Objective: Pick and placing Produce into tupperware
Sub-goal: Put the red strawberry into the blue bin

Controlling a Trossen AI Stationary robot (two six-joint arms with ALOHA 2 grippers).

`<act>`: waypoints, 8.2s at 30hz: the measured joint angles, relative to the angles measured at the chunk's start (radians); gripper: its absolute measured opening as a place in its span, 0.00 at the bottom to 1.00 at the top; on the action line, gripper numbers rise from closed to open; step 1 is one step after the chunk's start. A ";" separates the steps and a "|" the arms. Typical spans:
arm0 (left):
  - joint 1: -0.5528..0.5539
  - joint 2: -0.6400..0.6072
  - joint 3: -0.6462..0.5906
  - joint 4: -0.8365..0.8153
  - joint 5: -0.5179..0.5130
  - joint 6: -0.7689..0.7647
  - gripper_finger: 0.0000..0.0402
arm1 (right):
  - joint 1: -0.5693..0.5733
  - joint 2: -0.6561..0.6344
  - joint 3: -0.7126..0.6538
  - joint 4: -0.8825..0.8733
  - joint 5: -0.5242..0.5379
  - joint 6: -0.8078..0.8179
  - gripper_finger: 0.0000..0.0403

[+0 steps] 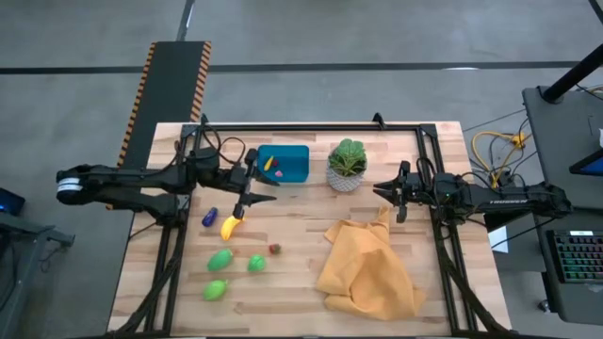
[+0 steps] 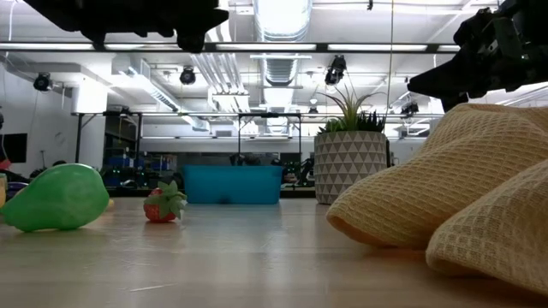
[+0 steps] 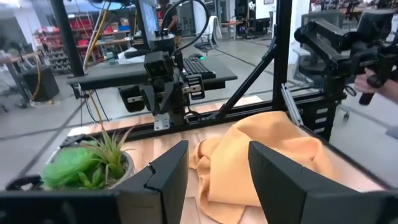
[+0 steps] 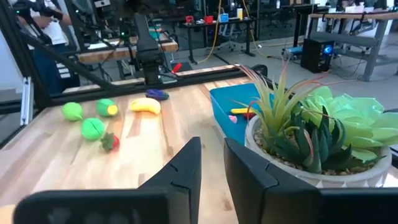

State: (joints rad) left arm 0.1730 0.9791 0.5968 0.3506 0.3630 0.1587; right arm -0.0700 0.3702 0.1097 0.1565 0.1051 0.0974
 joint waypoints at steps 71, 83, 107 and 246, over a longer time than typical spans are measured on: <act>-0.374 0.229 0.150 -0.480 -0.374 0.109 0.53 | 0.000 -0.001 0.000 0.042 -0.234 -0.095 0.02; -0.412 0.401 0.280 -0.653 -0.378 0.019 0.53 | 0.000 -0.001 0.000 0.041 -0.234 -0.098 0.02; -0.469 0.607 0.315 -0.666 -0.367 -0.024 0.53 | 0.000 -0.001 0.000 0.041 -0.233 -0.098 0.02; -0.382 0.707 0.544 -1.225 -0.420 -0.745 0.71 | -0.001 -0.001 0.000 0.035 -0.234 -0.079 0.02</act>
State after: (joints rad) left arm -0.2092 1.6856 1.1412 -0.8746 -0.0566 -0.5868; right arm -0.0708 0.3695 0.1101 0.1913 -0.1287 0.0184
